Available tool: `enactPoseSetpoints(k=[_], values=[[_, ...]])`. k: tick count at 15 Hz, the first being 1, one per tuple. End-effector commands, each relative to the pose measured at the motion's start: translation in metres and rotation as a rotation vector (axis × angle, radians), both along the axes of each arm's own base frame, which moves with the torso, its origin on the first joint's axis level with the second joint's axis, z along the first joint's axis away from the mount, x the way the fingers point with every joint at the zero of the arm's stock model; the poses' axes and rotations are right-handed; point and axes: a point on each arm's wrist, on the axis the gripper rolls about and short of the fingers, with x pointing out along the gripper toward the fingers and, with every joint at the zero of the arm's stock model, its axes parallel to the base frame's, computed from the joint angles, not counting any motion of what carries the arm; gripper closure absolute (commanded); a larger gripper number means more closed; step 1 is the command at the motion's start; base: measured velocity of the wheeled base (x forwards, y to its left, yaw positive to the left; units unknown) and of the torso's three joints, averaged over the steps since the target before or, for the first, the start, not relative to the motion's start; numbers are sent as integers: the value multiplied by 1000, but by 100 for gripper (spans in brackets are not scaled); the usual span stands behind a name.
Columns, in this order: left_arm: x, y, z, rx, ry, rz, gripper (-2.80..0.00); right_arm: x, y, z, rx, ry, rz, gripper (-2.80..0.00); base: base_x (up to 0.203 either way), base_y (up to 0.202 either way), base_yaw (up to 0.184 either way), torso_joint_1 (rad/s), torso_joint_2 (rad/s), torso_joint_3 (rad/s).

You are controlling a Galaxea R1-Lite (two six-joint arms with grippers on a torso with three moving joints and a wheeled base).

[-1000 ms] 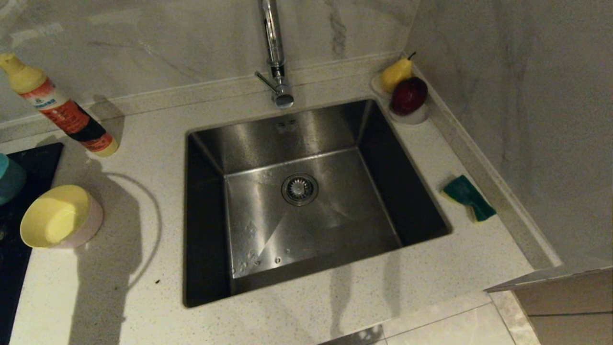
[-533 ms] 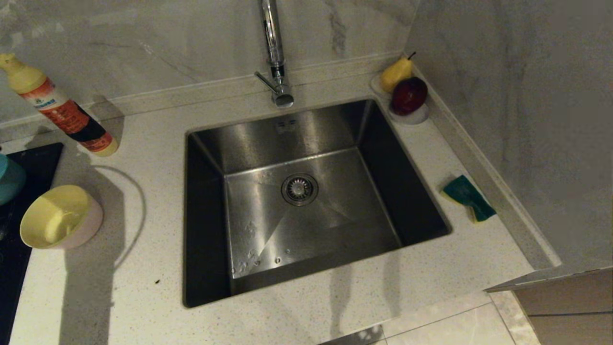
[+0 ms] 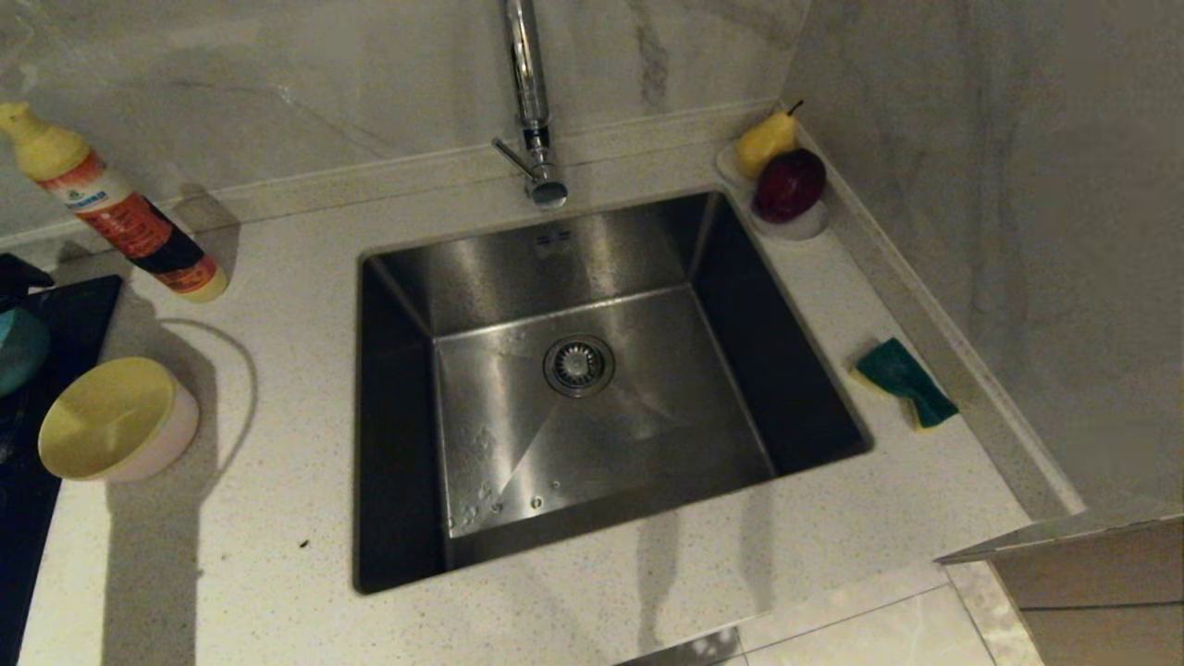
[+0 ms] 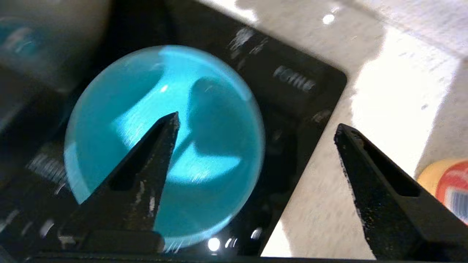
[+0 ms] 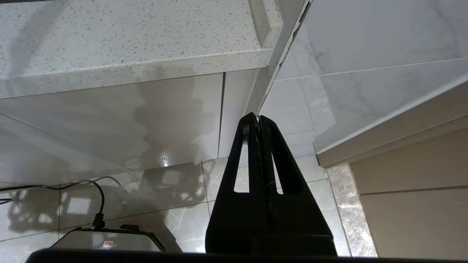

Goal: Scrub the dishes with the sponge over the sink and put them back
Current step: Place the bowl on the bowl

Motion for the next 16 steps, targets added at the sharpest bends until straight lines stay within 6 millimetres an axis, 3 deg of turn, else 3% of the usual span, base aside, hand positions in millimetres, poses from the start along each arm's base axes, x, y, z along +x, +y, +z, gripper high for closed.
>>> enactPoseSetpoints(k=[1,15,16], values=[[9,6,-11,6,-1,-11,-280,0,0,0,-1,0,0,0,0,0,0,0,0,0],[31,7,-31,70,20,-95,-280,0,0,0,-1,0,0,0,0,0,0,0,0,0],[32,7,-32,67,24,-95,0,0,0,0,-1,0,0,0,0,0,0,0,0,0]])
